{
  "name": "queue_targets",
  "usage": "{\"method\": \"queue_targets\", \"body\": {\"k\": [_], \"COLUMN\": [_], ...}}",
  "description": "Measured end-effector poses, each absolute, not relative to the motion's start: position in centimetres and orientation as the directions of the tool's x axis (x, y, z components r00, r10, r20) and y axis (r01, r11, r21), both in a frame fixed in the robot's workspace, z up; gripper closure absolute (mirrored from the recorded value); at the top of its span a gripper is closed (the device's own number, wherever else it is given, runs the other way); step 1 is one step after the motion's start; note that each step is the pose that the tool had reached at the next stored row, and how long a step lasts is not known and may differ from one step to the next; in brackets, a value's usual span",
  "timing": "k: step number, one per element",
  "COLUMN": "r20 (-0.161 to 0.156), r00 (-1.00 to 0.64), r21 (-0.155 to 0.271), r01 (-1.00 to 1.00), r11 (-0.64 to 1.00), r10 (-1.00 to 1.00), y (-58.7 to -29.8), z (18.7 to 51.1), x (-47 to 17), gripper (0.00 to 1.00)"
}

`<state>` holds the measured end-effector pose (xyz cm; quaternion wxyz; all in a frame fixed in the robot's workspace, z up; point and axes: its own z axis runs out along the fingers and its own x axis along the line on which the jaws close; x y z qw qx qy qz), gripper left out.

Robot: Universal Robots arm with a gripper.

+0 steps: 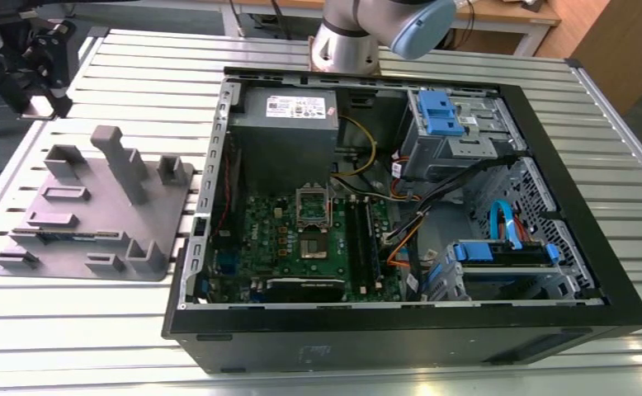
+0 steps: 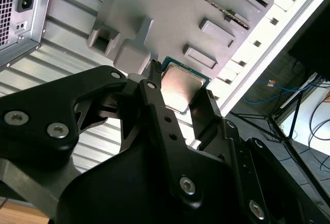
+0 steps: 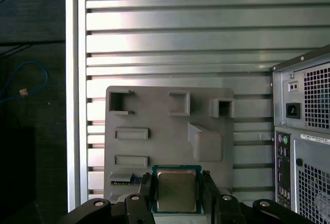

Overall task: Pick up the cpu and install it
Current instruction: 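Pick up the cpu and move it towards the insertion slot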

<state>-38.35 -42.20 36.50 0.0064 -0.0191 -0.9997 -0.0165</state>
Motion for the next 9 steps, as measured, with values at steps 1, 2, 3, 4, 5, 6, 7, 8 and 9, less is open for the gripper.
{"method": "queue_targets", "body": {"k": [1, 2, 3, 4, 5, 6, 7, 8, 9], "r20": [0.013, 0.013, 0.013, 0.013, 0.013, 0.013, 0.013, 0.013, 0.013], "r00": [-0.999, -0.999, -0.999, -0.999, -0.999, -0.999, -0.999, -0.999, -0.999], "r21": [0.033, 0.033, 0.033, 0.033, 0.033, 0.033, 0.033, 0.033, 0.033], "r01": [0.038, 0.038, 0.038, 0.038, 0.038, 0.038, 0.038, 0.038, 0.038], "r11": [0.999, 0.999, 0.999, 0.999, 0.999, 0.999, 0.999, 0.999, 0.999], "r10": [0.038, 0.038, 0.038, 0.038, 0.038, 0.038, 0.038, 0.038, 0.038], "y": [-42.20, -42.20, -42.20, -42.20, -42.20, -42.20, -42.20, -42.20, -42.20], "z": [36.50, 36.50, 36.49, 36.49, 36.50, 36.50, 36.50, 36.50, 36.50], "x": [-38.25, -38.14, -38.02, -37.91, -37.81, -37.71, -37.62, -37.53, -37.43], "gripper": [0.53, 0.53, 0.53, 0.53, 0.53, 0.53, 0.53, 0.53, 0.53]}}
